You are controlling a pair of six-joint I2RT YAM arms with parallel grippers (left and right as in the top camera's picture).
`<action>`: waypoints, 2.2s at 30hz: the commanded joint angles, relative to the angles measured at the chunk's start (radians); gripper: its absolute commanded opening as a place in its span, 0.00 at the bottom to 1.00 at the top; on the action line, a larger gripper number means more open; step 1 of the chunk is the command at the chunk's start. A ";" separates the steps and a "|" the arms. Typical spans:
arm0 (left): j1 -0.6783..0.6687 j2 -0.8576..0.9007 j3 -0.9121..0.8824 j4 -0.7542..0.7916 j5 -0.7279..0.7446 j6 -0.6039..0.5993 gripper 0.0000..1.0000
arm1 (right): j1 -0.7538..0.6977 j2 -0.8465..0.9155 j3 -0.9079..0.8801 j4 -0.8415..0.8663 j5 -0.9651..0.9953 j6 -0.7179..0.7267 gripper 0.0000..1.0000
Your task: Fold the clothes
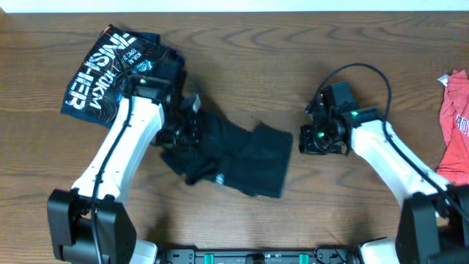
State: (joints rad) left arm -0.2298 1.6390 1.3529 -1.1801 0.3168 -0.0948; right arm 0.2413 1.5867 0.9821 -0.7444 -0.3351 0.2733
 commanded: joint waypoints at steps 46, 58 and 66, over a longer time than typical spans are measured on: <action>-0.308 0.122 0.164 -0.121 -0.121 -0.041 0.98 | 0.053 -0.029 -0.016 0.051 -0.058 -0.122 0.69; -0.310 0.122 -0.201 0.189 -0.107 -0.032 0.54 | 0.164 0.037 -0.127 0.322 0.002 -0.099 0.01; -0.310 0.122 -0.233 0.167 -0.186 -0.032 0.33 | 0.076 0.036 -0.125 0.266 0.219 -0.011 0.01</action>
State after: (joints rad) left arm -0.5423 1.7653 1.1240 -0.9985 0.1753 -0.1303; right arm 0.3580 1.6207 0.8581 -0.4778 -0.1761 0.2310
